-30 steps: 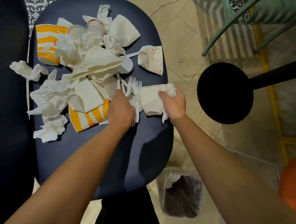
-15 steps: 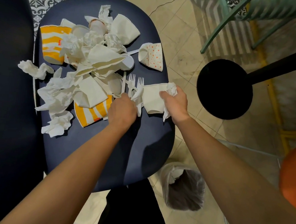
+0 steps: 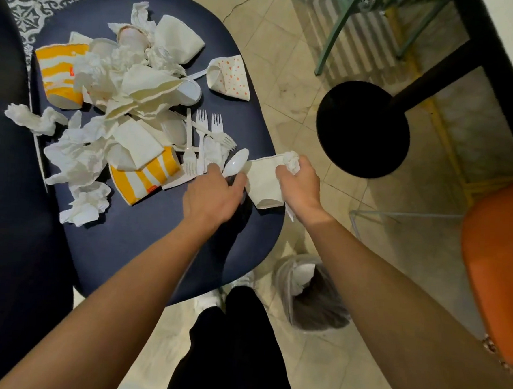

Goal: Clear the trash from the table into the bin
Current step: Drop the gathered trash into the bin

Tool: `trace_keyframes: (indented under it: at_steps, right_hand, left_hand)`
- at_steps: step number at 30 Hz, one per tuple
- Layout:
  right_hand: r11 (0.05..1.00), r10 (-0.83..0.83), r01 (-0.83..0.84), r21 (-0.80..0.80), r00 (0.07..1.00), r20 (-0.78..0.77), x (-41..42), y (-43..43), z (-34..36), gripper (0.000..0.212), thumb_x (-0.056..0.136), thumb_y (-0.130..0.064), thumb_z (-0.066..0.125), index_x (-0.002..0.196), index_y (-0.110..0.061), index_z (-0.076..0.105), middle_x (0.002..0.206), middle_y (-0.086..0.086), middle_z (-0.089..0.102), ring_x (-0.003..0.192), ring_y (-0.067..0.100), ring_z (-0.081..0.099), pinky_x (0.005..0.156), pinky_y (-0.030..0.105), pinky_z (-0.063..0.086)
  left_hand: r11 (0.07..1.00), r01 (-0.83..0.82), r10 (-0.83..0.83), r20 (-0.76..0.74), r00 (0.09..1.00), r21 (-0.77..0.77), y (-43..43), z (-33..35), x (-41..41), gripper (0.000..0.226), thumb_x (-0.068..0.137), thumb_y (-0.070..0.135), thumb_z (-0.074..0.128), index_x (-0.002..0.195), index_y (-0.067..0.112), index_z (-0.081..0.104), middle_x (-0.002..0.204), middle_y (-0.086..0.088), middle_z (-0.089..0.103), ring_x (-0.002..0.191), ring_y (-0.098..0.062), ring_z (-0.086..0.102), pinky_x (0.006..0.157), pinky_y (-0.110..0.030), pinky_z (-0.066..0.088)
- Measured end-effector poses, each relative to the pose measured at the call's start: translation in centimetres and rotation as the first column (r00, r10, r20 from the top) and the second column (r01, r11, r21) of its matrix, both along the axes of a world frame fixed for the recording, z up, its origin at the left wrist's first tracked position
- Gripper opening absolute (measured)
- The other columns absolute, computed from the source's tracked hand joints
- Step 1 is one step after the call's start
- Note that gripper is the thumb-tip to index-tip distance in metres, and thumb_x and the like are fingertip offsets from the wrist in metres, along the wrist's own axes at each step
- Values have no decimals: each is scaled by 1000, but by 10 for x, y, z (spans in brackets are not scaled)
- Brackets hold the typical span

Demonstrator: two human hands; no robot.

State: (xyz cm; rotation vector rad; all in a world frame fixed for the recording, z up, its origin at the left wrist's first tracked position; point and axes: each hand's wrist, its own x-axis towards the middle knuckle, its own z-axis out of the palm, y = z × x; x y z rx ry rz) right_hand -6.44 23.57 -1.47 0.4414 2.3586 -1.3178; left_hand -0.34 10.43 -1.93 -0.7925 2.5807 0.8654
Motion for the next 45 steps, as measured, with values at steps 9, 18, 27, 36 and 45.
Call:
trace_keyframes:
  at_steps: [9,18,27,36,45]
  right_hand:
    - [994,-47,47,94,999,-4,33,76,7,27,88,-20,52,113,-10,54,101,4,59,85,19,55,54,17,37]
    - [981,-108,94,168,991,79,77,184,-22,24,87,-15,52,109,-6,54,90,1,56,82,21,52,66,26,40]
    - [973,-63,16,231,978,197,126,255,-90,31,91,-15,54,119,-2,48,113,15,59,91,24,51,76,24,38]
    - [956,-122,19,294,934,337,164,281,-204,42,95,-14,49,134,-5,36,131,16,52,119,31,51,92,29,41]
    - [948,-154,9,318,887,434,167,289,-312,52,97,-19,45,143,-4,25,143,16,43,130,33,43,102,35,38]
  left_hand:
    - [971,198,-192,-58,980,132,68,3,21,47,96,55,24,89,12,39,79,-9,55,75,-33,52,63,-37,37]
    - [922,237,-277,97,956,306,176,-33,56,52,99,47,26,114,2,48,105,-22,62,93,-38,57,71,-36,40]
    - [883,-14,-137,287,948,469,250,-108,91,49,100,40,28,124,0,44,116,-22,59,106,-36,57,86,-36,42]
    - [822,-67,-212,414,885,566,293,-219,111,40,99,19,35,128,-7,38,124,-26,55,110,-40,57,94,-45,47]
    - [830,-54,-298,524,798,555,319,-320,113,40,95,17,40,126,-7,44,119,-24,59,107,-35,60,88,-41,53]
